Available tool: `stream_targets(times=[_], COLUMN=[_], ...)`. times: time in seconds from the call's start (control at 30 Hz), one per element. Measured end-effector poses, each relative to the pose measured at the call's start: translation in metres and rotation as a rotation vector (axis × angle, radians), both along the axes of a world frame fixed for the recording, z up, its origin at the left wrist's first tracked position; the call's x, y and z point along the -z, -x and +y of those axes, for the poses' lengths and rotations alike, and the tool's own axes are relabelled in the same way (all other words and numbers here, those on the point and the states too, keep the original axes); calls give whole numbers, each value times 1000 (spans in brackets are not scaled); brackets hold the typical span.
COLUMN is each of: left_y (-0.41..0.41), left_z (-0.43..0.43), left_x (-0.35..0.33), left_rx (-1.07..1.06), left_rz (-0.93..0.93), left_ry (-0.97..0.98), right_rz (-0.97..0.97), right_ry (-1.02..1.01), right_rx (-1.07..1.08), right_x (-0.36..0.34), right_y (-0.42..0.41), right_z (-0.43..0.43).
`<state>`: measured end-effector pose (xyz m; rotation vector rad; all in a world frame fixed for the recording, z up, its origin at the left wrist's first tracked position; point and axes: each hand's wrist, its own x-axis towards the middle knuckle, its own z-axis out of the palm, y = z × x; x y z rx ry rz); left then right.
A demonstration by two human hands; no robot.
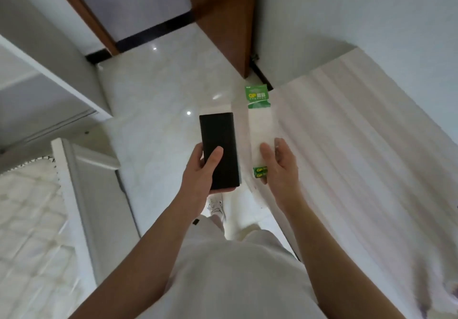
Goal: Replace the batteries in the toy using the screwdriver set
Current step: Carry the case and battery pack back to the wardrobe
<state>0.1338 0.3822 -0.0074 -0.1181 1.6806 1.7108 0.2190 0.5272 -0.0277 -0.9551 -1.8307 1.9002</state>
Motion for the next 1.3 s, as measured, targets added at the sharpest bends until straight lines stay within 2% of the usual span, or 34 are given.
stream_targets(times=[0.33, 0.6, 0.9, 1.3], left_y=[46, 148, 278, 415], left_z=[-122, -221, -308, -348], left_x=[4, 5, -10, -1], left_rx=[-402, -629, -736, -872], left_rz=[3, 0, 28, 2], left_ry=[-10, -54, -57, -40], right_rz=[-71, -100, -52, -29], right_ry=[-37, -60, -64, -77], right_rx=[-424, -618, -736, -895], right_x=[8, 6, -14, 1], right_y=[107, 249, 404, 565], right_z=[-91, -181, -275, -327])
